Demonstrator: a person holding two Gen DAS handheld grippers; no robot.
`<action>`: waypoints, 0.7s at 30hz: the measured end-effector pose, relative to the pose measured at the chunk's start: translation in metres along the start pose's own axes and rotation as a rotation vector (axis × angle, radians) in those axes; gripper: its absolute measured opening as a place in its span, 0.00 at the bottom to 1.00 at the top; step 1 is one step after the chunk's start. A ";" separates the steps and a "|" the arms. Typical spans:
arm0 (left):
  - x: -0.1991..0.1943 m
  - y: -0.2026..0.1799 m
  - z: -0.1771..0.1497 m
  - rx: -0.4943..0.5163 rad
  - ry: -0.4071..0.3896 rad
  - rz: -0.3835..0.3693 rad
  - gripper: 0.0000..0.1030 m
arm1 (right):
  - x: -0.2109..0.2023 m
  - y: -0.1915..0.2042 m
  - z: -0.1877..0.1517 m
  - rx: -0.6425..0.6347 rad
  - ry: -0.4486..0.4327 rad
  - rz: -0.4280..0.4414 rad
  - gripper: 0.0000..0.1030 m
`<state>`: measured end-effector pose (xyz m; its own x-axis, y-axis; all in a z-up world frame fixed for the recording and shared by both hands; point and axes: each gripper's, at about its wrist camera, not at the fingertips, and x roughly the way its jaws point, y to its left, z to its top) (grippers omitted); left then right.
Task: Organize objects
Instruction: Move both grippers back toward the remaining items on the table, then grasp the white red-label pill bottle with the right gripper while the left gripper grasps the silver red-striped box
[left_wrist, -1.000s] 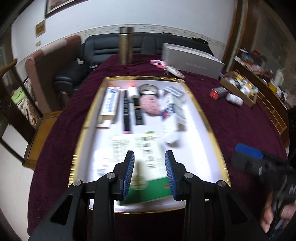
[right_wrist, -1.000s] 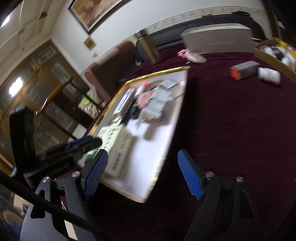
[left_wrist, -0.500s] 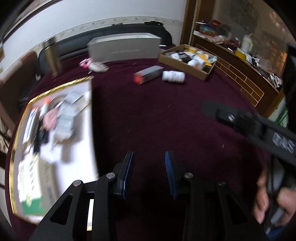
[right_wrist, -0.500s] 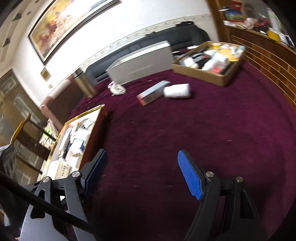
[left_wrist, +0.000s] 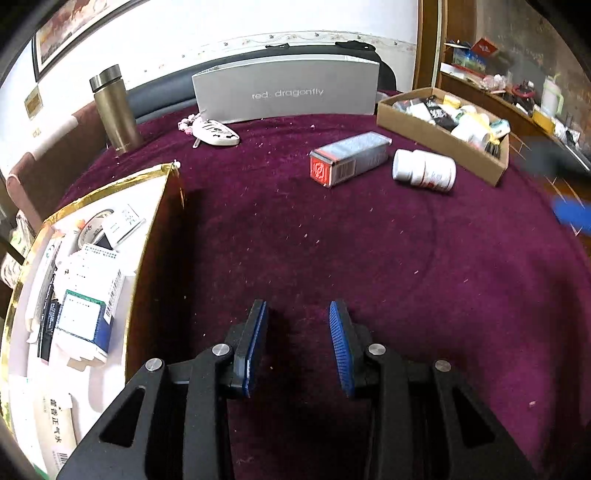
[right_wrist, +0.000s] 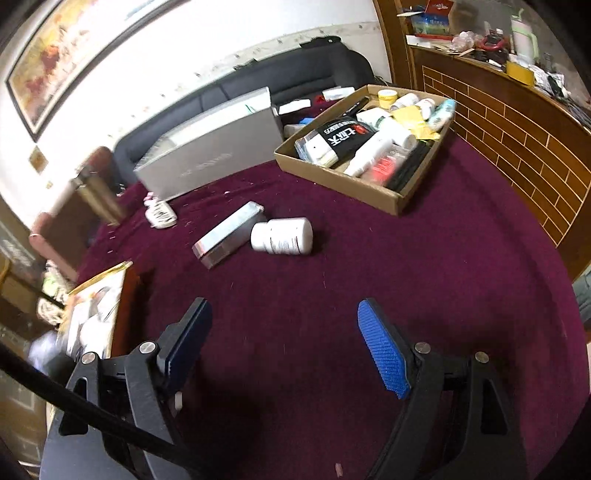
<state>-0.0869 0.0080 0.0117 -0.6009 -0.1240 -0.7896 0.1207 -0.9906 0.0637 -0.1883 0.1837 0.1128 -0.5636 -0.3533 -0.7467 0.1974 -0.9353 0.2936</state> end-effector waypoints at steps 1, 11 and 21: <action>-0.001 -0.001 -0.002 0.012 -0.011 0.005 0.30 | 0.013 0.003 0.007 0.000 0.004 -0.018 0.79; 0.002 0.007 -0.001 -0.022 0.000 -0.014 0.53 | 0.096 0.020 0.040 0.034 0.059 -0.139 0.79; 0.002 0.006 0.000 -0.021 0.001 -0.011 0.53 | 0.110 0.009 0.032 0.009 0.060 -0.216 0.61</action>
<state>-0.0874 0.0018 0.0110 -0.6013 -0.1128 -0.7910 0.1309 -0.9905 0.0418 -0.2744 0.1372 0.0527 -0.5430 -0.1456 -0.8270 0.0699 -0.9893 0.1283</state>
